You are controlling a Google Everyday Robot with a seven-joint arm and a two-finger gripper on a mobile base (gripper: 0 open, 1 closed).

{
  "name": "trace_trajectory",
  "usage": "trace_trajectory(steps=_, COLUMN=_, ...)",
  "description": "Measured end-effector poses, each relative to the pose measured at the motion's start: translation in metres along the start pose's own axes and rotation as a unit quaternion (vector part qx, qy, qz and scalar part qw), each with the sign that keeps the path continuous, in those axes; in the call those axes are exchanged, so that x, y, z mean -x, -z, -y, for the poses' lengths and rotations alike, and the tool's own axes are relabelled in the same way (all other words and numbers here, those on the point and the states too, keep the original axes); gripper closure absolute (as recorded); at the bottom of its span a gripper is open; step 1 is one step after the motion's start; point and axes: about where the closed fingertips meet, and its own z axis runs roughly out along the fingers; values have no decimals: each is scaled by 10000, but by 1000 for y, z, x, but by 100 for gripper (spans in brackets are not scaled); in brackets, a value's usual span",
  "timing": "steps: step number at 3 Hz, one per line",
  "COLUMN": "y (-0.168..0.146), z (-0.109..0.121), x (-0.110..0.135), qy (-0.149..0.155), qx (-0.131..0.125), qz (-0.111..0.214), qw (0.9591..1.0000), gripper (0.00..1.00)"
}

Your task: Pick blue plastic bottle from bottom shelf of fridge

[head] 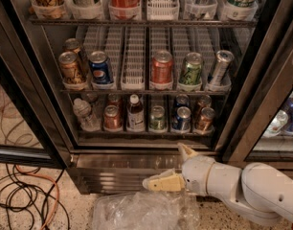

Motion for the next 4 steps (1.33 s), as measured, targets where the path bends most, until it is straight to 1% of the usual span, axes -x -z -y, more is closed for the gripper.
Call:
trace_trajectory(steps=1, y=-6, z=-3, x=-5, qy=-17, qx=107, qz=62, qw=9999, gripper=0)
trace_trajectory(steps=2, y=-8, z=-5, x=-12, qy=-77, qx=-75, qz=-11, qw=9999, gripper=0)
trace_trajectory(steps=3, y=-30, z=-1, x=-16, qy=84, qx=-302, qz=105, qw=9995, gripper=0)
trace_trajectory(steps=4, y=-60, z=16, x=-12, qy=328, qx=-603, qz=392, qw=9969, gripper=0)
